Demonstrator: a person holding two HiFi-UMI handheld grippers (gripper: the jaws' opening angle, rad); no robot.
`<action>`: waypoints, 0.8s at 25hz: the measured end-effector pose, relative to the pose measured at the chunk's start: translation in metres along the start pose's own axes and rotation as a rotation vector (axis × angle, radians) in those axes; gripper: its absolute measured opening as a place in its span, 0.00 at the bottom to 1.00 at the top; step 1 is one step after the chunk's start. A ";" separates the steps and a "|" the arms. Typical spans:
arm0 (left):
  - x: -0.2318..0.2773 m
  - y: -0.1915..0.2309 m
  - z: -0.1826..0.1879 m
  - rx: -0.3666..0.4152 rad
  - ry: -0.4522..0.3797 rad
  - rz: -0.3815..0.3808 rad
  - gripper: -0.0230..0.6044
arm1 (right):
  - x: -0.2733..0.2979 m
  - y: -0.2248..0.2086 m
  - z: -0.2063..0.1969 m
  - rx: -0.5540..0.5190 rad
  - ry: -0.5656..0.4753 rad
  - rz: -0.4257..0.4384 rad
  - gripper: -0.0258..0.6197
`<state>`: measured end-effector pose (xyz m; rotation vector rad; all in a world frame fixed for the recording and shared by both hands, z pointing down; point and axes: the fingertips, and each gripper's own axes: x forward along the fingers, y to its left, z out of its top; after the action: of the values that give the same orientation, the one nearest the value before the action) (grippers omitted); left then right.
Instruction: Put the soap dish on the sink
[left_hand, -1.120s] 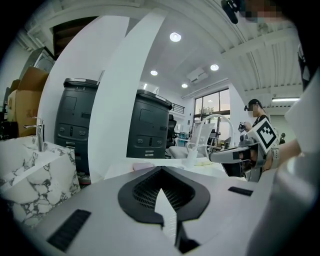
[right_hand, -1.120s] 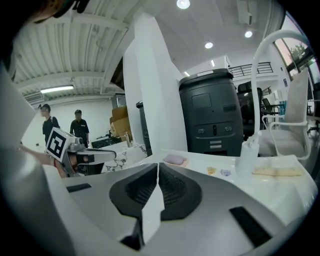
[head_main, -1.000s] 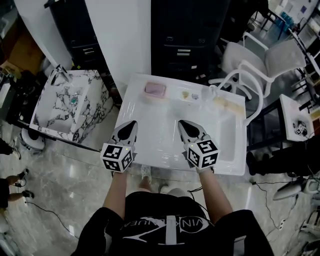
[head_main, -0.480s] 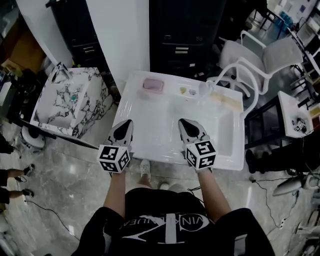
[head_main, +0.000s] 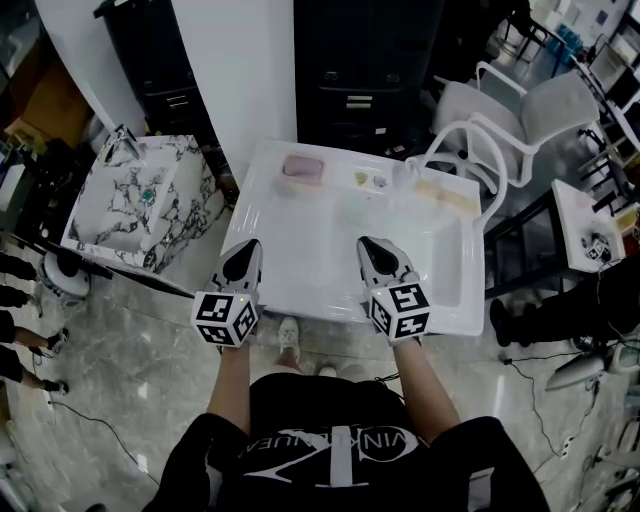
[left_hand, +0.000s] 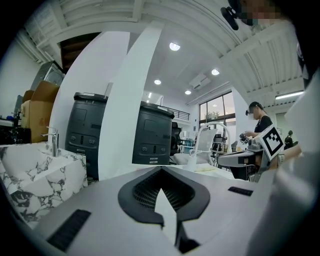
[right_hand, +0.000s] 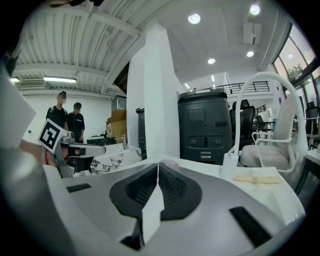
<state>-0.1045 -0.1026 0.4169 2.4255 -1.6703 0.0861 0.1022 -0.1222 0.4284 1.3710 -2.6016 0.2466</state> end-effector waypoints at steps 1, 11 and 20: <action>-0.001 -0.001 0.001 0.000 -0.003 0.003 0.06 | -0.001 0.000 0.001 -0.002 -0.001 -0.001 0.09; -0.011 -0.009 0.007 0.010 -0.027 0.020 0.06 | -0.014 0.001 0.003 0.000 -0.021 0.000 0.09; -0.018 -0.014 0.010 0.013 -0.044 0.032 0.06 | -0.022 0.000 0.000 0.022 -0.030 0.002 0.09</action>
<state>-0.0988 -0.0833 0.4027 2.4273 -1.7327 0.0480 0.1143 -0.1046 0.4225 1.3901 -2.6318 0.2582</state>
